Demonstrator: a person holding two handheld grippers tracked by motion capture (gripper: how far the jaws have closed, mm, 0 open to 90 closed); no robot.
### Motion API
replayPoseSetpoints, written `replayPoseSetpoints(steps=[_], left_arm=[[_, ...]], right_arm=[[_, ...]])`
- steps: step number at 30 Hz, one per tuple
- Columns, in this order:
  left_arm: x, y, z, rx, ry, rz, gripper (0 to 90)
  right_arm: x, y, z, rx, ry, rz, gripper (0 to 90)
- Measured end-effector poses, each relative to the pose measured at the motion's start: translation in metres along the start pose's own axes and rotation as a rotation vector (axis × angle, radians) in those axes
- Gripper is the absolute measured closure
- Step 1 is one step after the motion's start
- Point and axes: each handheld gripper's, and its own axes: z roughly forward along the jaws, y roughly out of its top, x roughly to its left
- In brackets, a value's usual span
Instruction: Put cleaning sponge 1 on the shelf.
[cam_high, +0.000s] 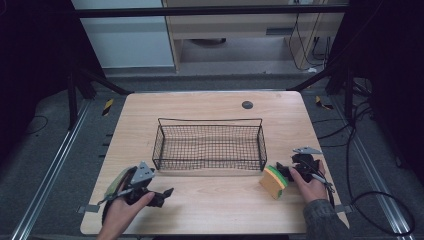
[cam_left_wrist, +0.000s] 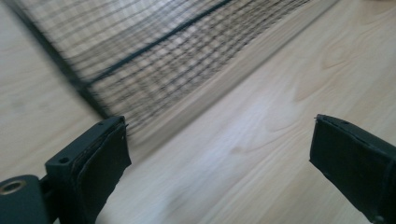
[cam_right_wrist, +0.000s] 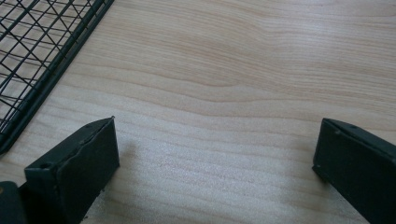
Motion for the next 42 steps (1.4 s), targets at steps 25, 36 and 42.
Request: replayPoseSetpoints(steps=[25,36,42], left_arm=[[0.079,-0.019,-0.055,0.181,0.122,-0.063,9.2],[0.09,-0.022,-0.041,0.395,0.079,-0.136,31.3],[0.094,-0.021,-0.032,0.424,0.069,-0.164,44.7]], right_arm=[[-0.005,-0.008,-0.008,-0.004,0.02,-0.02,0.4],[-0.006,-0.009,-0.009,-0.004,0.02,-0.016,0.4],[-0.007,-0.009,-0.009,-0.004,0.019,-0.02,0.4]])
